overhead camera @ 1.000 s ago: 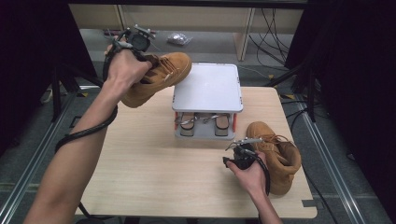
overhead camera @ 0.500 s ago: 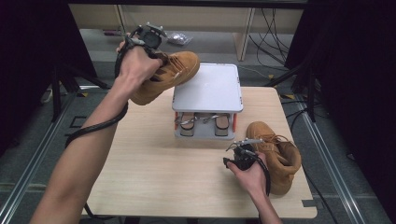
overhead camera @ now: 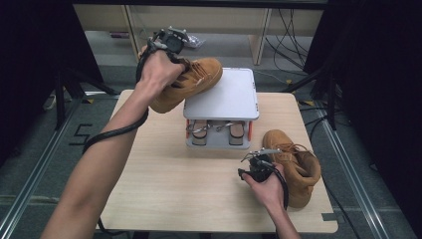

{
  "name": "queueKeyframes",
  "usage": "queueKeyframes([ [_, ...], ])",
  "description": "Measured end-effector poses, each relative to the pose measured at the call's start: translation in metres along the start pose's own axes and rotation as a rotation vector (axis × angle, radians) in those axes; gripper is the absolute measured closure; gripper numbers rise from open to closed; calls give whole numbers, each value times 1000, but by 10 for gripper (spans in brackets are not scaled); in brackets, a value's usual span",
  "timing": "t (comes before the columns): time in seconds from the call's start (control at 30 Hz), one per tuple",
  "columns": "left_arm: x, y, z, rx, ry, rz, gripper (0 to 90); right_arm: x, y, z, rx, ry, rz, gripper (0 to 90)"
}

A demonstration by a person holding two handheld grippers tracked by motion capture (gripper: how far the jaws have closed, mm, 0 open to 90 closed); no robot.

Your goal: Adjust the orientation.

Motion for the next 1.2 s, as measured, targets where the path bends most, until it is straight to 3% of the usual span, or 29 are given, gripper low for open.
queueKeyframes([
  [0.1,3,-3,-3,3,8,15,840,-1,-1,1,6,-5,11,502],
  [0.33,9,-7,-9,5,10,35,838,3,-3,1,6,37,15,502],
  [0.37,10,-7,-9,7,11,36,838,0,-1,2,-5,-2,11,502],
  [0.47,12,-8,-12,4,16,45,836,-2,-2,3,-5,-22,7,502],
  [0.5,12,-9,-13,3,17,47,836,0,-2,3,-3,-2,10,502],
  [0.6,12,-10,-15,5,24,52,833,-1,-2,3,-11,-10,5,502],
  [0.67,12,-13,-16,1,22,53,830,1,-3,3,-4,10,6,502],
  [0.8,10,-17,-15,-7,24,45,819,0,-3,4,-4,-3,-4,502],
  [0.93,8,-20,-14,-15,-14,30,795,-1,-4,4,-7,-18,-3,502],
  [1.0,7,-24,-14,0,-50,18,779,0,-4,4,-1,19,7,501],
  [1.2,1,-30,-9,40,-41,18,692,-1,-5,6,1,2,8,500],
])
Point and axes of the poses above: each handheld gripper's, and its own axes: y roughly backward along the jaws, z roughly out of its underside, x roughly to its right, the point moved 1 cm from there along -y, roughly forward along the jaws, and after that the axes turned 6 degrees about -y, right-handed, at the moved point
